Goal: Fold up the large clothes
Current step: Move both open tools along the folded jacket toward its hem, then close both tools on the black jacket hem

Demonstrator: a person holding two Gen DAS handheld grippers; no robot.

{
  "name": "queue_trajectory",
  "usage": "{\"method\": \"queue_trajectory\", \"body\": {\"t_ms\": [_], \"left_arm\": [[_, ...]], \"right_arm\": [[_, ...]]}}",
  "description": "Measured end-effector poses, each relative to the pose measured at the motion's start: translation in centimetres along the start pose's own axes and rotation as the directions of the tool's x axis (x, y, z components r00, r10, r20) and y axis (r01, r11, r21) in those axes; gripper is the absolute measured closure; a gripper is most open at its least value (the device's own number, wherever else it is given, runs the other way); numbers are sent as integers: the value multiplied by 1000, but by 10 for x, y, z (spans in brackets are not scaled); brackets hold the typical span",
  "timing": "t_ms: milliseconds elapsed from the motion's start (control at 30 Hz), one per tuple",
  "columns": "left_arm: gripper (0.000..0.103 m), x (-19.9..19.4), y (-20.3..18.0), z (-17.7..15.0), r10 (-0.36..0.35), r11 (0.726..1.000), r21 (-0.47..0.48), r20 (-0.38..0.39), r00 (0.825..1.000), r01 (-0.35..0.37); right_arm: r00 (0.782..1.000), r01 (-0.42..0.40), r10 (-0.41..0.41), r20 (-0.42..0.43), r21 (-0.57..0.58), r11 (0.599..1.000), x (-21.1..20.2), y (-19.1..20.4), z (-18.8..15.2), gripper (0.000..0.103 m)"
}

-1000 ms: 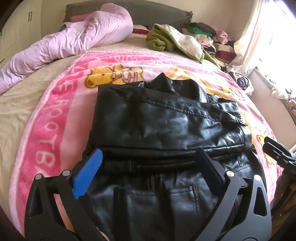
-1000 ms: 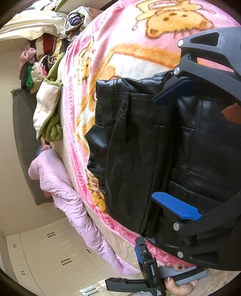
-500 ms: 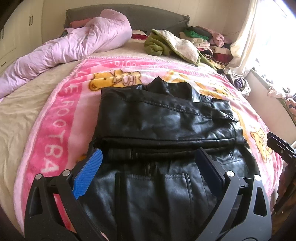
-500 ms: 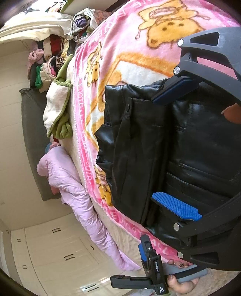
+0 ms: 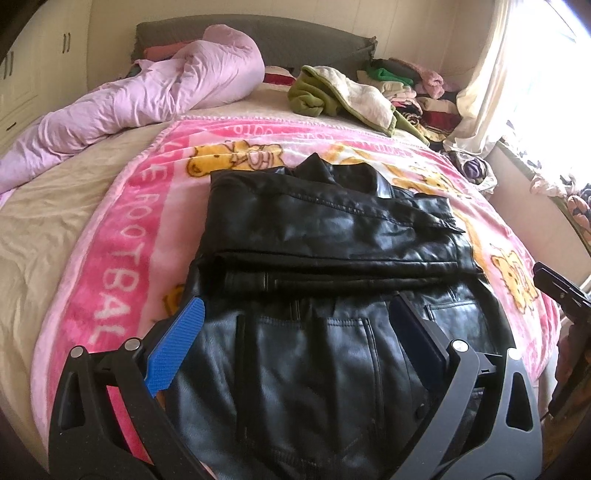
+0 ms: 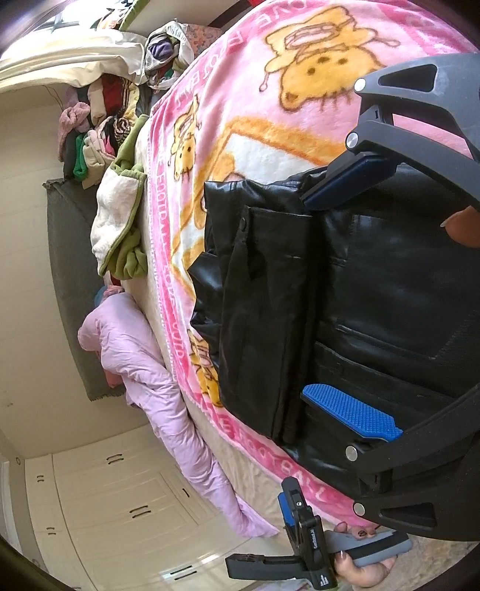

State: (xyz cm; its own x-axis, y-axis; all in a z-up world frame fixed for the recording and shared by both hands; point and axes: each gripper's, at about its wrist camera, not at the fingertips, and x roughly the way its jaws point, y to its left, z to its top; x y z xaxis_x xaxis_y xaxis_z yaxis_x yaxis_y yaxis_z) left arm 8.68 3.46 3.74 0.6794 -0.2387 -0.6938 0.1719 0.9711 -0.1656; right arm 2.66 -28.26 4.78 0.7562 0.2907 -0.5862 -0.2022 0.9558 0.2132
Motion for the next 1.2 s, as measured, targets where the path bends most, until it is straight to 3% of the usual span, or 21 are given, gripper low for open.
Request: {"method": "queue_trajectory", "body": {"t_ms": [467,1200], "left_arm": [[9,-14,7,-21,19,1000,-2,-2,1000,-19],[9,-16,33,-63,62,998,-20,-83,995,-64]], "right_arm": [[1000,7,-7,-15,-8,1000,-13,4,-18,8],[992,41,-41,-116,4,999,-15,-11,-56,8]]}}
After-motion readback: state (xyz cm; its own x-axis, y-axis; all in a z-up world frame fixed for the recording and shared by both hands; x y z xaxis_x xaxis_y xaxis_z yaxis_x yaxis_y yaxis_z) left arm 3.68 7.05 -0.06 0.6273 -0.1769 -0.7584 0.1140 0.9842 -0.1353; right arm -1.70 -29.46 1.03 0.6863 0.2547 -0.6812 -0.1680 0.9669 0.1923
